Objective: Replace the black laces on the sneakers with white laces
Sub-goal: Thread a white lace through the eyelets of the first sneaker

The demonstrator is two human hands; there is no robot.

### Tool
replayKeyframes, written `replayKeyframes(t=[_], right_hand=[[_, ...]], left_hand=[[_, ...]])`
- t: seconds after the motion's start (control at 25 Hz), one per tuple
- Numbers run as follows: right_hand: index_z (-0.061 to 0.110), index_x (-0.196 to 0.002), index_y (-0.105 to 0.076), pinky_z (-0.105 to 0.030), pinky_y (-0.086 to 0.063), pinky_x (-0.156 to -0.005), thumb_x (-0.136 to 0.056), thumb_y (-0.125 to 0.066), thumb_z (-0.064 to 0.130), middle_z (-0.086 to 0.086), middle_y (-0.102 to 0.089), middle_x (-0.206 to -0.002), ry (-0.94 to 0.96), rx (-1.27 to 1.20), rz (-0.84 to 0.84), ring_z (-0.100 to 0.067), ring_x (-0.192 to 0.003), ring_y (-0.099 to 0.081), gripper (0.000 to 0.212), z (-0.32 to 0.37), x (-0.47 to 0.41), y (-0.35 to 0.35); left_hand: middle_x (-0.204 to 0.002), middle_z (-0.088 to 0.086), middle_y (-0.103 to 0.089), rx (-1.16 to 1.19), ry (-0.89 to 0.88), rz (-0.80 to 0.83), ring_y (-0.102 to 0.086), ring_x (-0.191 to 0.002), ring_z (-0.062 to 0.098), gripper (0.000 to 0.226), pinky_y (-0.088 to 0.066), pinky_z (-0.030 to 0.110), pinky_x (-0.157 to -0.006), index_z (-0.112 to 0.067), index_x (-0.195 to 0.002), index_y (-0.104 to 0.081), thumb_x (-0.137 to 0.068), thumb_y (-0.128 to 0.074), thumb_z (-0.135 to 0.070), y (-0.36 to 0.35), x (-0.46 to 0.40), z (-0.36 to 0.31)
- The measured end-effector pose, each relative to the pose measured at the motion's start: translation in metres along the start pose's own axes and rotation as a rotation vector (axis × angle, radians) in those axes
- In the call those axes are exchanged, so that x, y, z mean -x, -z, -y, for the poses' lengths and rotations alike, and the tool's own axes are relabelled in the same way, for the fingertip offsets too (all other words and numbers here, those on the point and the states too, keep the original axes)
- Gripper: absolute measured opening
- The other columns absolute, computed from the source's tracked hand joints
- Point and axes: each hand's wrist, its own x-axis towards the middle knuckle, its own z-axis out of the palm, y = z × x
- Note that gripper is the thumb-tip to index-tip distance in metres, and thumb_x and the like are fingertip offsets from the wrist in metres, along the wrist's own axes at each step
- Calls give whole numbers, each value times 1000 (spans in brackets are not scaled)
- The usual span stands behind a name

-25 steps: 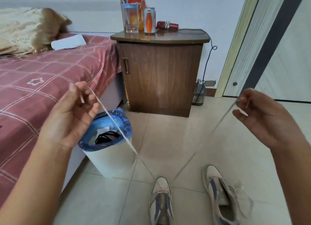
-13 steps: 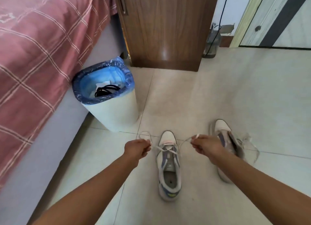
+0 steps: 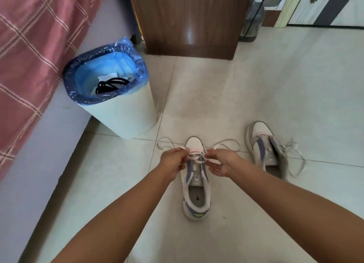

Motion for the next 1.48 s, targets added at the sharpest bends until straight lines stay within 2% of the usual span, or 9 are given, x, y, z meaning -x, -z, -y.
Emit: replayKeyframes(t=[0.16,0.28,0.4,0.72,0.84,1.0,1.12,1.28,1.48], right_hand=[[9,-76,-55,-16,-47,-39,-85,-56,-8,-8,-56,-71,131,-204,-37,-15,-58,-53,19,3,-15,-5],[9,-75,-54,-16,-50,-51,-86,-55,-9,-8,-56,-71,334,-372,-27,-13,-61,-54,21,15,-18,3],[8,-79,-54,-18,-49,-59,-86,-56,-8,-8,-57,-75,350,-406,-70,-13,-65,-56,18,11,-26,16],[6,-78,-53,-15,-45,-38,-81,-54,-9,-10,-51,-66,160,-241,-229,-15,-55,-48,16,-17,-42,41],[7,-80,-54,-22,-49,-51,-87,-55,-5,-9,-57,-71,155,-195,-114,-16,-63,-55,14,-19,-27,37],[11,-81,-58,-25,-47,-62,-85,-60,-4,-6,-60,-74,281,-53,-14,-16,-66,-58,16,-24,-10,14],[13,-79,-59,-24,-47,-64,-82,-62,-5,-6,-61,-76,389,62,-62,-17,-70,-58,19,-27,-9,2],[12,-71,-58,-24,-47,-64,-78,-64,-8,-4,-60,-71,483,121,-131,-16,-67,-54,23,-27,-10,-4],[11,-69,-58,-26,-48,-67,-76,-66,-9,-4,-59,-68,521,191,-115,-14,-64,-54,22,-26,-4,-5]], left_hand=[[-66,3,-59,172,-55,46,-53,-52,8,8,-43,17,-47,-8,-83,-59,-91,-59,-6,-5,-3,-13],[-68,3,-61,176,-186,87,-53,-59,12,9,-47,20,-52,-6,-85,-59,-93,-55,-6,4,-1,-22],[-70,4,-62,-18,-285,80,-53,-62,14,11,-52,21,-58,-5,-85,-58,-95,-52,-5,23,0,-14],[-81,6,-66,-537,-319,129,-62,-74,16,9,-55,23,-68,-10,-87,-58,-94,-54,-6,54,3,4],[-86,4,-61,-420,-334,-24,-60,-82,16,9,-55,26,-71,-13,-85,-60,-93,-57,-11,50,3,6],[-78,2,-61,-99,-310,-350,-60,-72,14,8,-53,24,-66,-9,-91,-57,-96,-52,-14,33,11,24],[-74,4,-62,-68,-264,-298,-59,-64,14,12,-52,22,-61,-5,-91,-57,-96,-51,-13,18,20,46],[-72,8,-64,-25,-274,-279,-61,-64,16,12,-55,25,-68,-1,-90,-58,-94,-54,-11,15,16,44],[-73,9,-63,-36,-279,-242,-62,-63,17,8,-57,26,-67,-4,-82,-58,-87,-62,0,17,16,36]])
